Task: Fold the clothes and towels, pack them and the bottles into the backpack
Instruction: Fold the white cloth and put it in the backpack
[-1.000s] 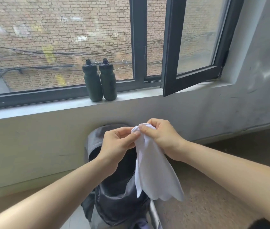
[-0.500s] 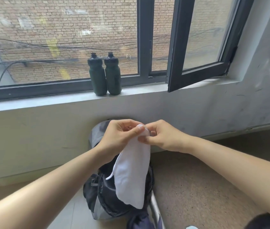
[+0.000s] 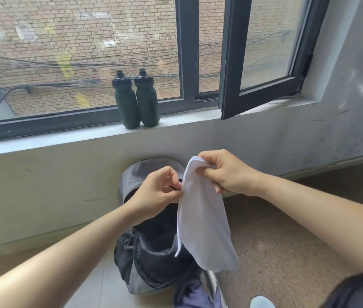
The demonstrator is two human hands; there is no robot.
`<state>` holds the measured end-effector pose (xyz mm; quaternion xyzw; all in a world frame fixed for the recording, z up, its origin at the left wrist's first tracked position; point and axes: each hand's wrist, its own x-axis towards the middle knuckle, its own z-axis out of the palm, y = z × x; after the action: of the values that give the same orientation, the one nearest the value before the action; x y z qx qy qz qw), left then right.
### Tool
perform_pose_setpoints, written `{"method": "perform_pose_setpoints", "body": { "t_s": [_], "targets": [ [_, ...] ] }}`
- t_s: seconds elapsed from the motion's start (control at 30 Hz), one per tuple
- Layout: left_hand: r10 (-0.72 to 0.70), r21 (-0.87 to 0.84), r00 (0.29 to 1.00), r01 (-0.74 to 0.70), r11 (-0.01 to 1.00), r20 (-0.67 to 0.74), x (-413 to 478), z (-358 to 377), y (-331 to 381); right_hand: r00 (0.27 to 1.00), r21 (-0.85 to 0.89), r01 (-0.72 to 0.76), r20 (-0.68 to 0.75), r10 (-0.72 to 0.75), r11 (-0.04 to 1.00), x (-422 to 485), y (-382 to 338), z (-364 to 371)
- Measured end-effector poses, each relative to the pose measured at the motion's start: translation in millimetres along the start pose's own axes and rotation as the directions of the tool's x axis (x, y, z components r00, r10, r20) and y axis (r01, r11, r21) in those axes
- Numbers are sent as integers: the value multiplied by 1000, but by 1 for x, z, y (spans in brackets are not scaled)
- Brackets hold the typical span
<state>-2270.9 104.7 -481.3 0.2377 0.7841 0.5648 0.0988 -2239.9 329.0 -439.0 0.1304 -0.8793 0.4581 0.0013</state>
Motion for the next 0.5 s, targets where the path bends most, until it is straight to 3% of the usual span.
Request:
{"method": "perform_pose_setpoints", "body": {
  "t_s": [0.3, 0.5],
  "targets": [
    [110, 248, 991, -88, 965, -73, 2, 4, -12, 997, 61, 69, -38, -66, 996, -2, -5, -6],
    [174, 210, 970, -137, 968, -169, -3, 8, -4, 991, 44, 129, -41, -127, 991, -1, -5, -3]
  ]
}}
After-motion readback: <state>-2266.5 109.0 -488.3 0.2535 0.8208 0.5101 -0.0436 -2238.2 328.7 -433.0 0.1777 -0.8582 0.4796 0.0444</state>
